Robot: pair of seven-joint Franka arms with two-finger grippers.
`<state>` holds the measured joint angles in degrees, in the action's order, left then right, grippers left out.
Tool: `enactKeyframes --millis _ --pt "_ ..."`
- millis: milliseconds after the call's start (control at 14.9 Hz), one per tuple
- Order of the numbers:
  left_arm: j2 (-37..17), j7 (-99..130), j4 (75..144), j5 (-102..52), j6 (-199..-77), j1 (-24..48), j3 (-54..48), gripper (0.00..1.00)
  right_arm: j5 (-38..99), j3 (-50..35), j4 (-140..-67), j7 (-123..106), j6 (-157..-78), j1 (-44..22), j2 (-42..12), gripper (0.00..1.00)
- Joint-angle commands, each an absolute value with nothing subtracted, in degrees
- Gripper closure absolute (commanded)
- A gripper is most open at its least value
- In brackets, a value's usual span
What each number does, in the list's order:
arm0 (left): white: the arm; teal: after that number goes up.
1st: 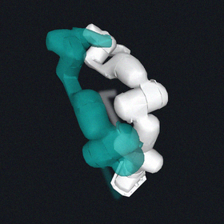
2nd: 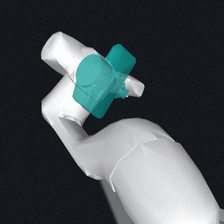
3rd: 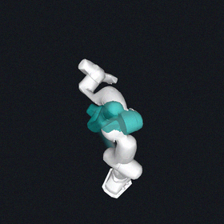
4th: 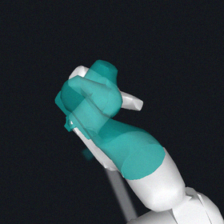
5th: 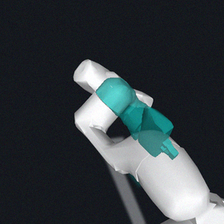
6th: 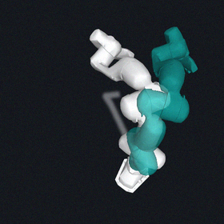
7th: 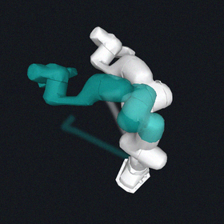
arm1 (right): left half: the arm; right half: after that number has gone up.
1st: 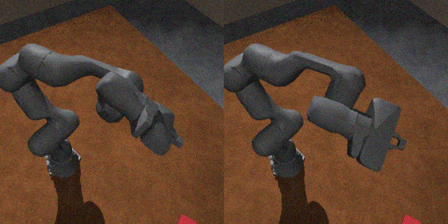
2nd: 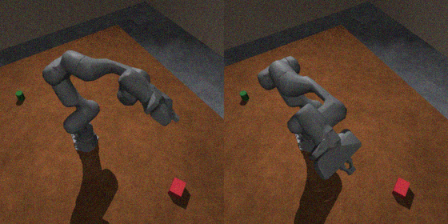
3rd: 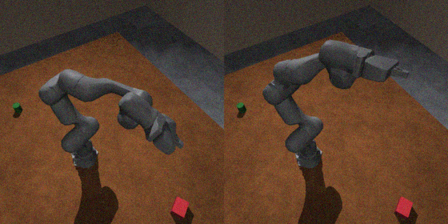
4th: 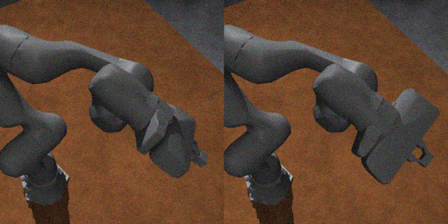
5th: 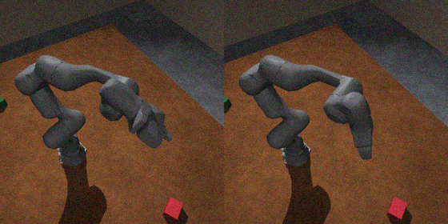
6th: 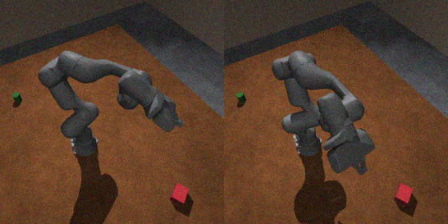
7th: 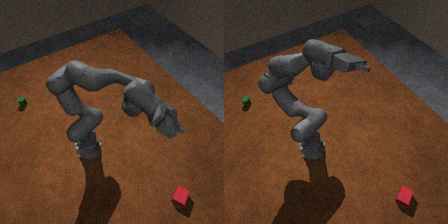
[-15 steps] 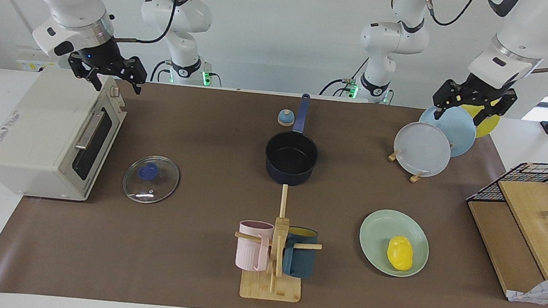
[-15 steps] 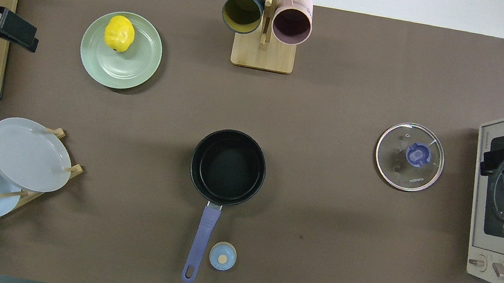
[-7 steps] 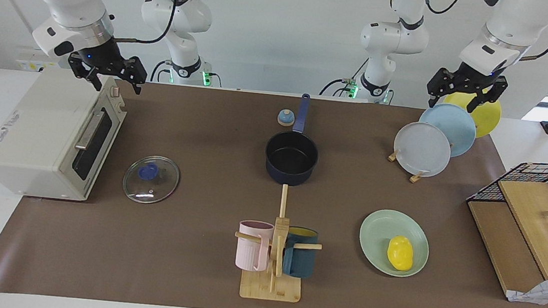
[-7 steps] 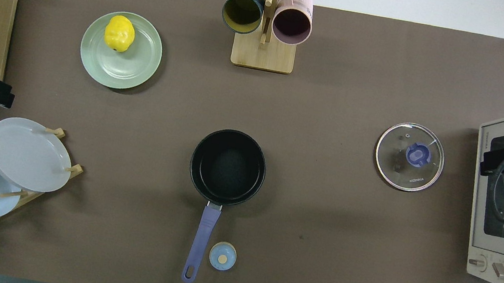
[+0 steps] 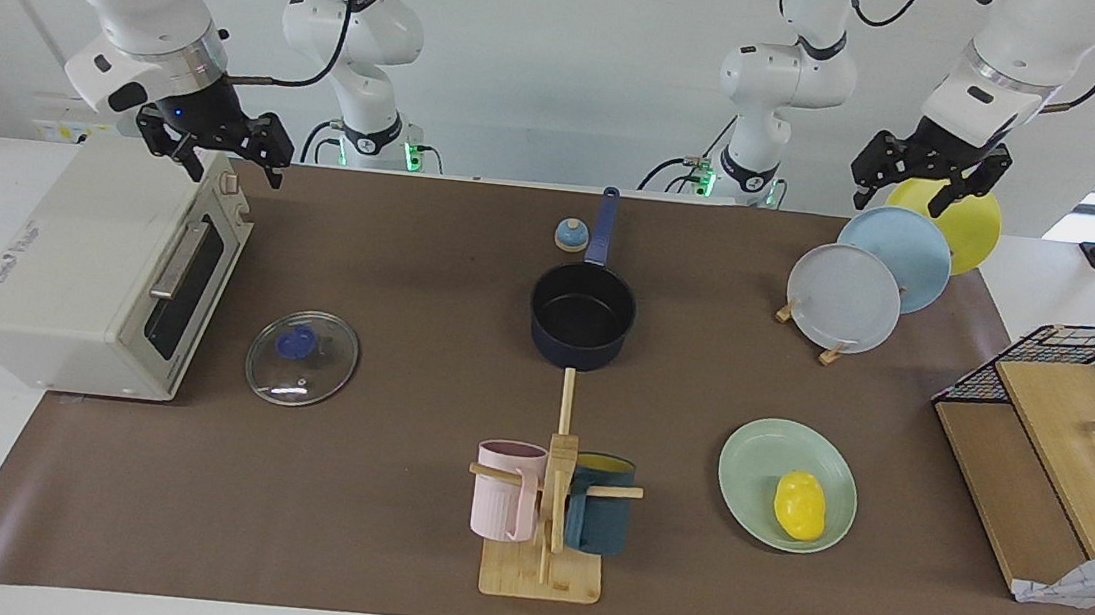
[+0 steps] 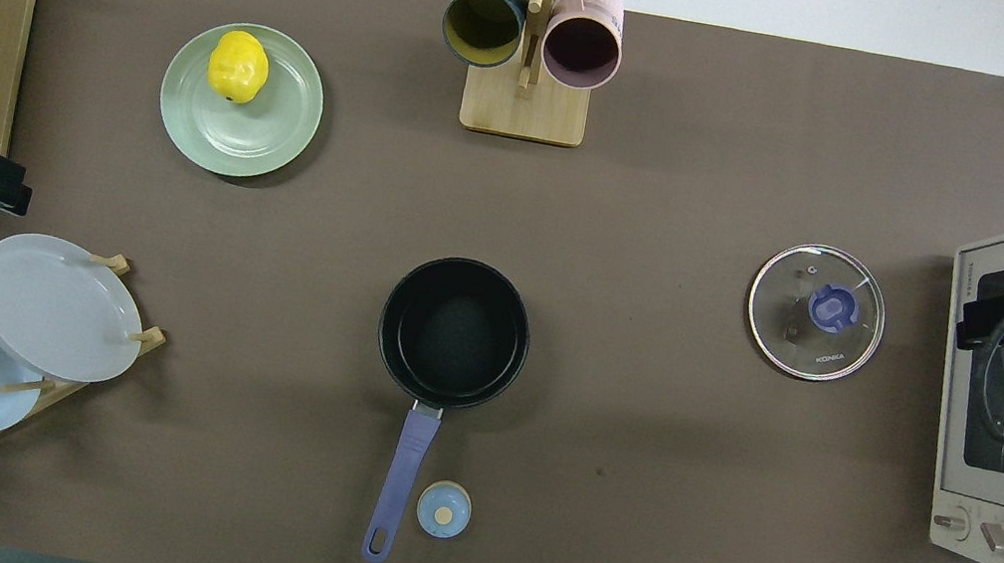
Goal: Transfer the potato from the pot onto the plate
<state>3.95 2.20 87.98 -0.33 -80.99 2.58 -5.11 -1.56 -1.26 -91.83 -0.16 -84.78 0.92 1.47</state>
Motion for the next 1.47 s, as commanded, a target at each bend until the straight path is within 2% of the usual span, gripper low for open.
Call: enactKeyframes --millis 0,1406 --pt "3.43 3.08 87.28 -0.97 -81.65 2.81 -4.92 0.00 -1.05 -1.49 -92.81 0.62 -84.81 1.32 2.20 0.00" --pt "3.60 1.14 88.95 -0.88 -85.43 1.93 -5.45 0.00 -1.05 -1.49 -92.81 0.62 -84.81 1.32 2.20 0.00"
